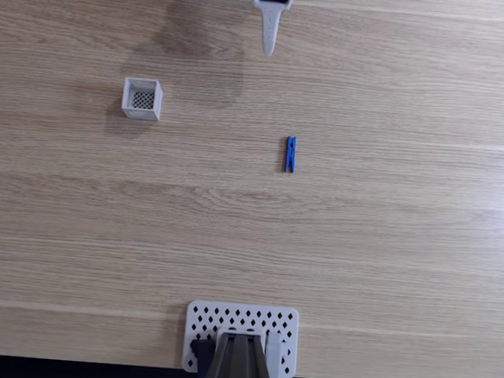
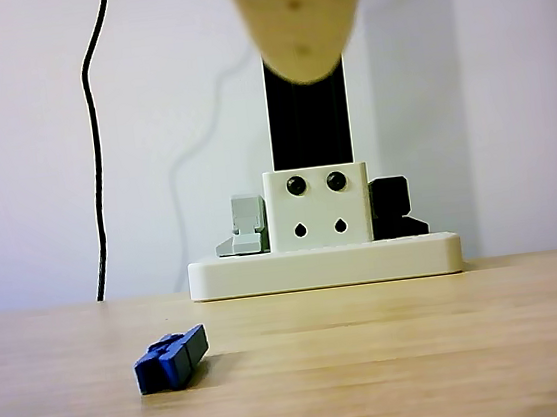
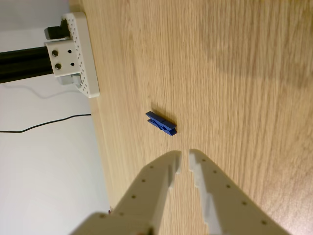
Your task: Grasp a peg and put it in the crate.
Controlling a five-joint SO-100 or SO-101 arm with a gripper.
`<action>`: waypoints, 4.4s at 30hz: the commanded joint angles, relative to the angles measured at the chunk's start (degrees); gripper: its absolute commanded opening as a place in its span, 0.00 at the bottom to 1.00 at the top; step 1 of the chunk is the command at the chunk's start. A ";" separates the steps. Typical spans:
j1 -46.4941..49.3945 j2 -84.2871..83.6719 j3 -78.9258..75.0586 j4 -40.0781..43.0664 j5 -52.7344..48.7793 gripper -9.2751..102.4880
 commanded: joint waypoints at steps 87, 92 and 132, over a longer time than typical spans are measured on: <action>-8.17 -96.77 -45.26 -53.53 -84.81 0.25; -10.63 -97.47 -44.91 -53.44 -82.27 0.25; -7.38 -104.41 -48.16 -53.53 -82.88 0.25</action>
